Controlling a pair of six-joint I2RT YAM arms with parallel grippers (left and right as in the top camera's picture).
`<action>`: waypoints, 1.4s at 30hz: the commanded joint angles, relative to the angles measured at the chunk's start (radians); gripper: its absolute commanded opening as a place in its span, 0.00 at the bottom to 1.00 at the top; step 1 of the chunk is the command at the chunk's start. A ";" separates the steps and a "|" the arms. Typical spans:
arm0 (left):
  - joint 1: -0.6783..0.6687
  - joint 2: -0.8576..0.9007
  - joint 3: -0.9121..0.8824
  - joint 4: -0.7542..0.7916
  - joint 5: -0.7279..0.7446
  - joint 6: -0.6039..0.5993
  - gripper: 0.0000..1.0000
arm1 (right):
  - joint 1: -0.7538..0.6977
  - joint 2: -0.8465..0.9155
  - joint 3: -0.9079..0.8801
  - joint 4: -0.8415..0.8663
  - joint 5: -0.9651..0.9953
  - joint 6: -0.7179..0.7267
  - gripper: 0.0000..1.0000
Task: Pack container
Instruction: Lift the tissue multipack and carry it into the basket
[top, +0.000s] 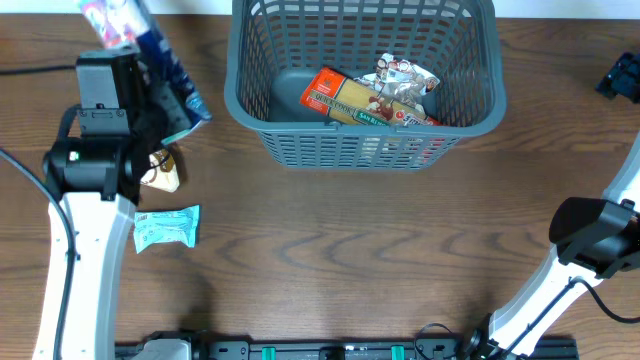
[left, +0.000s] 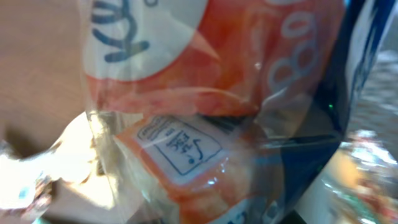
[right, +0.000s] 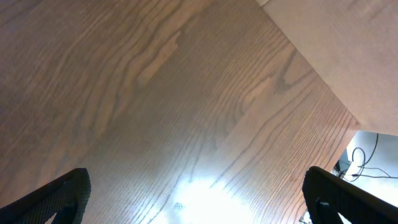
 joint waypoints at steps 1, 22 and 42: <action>-0.097 -0.031 0.090 0.008 -0.005 0.036 0.06 | -0.001 0.002 -0.005 0.001 0.011 0.014 0.99; -0.486 0.137 0.111 0.268 -0.009 0.138 0.06 | -0.001 0.002 -0.005 0.001 0.011 0.014 0.99; -0.468 0.343 0.111 0.339 -0.061 0.186 0.06 | -0.001 0.002 -0.005 0.001 0.011 0.014 0.99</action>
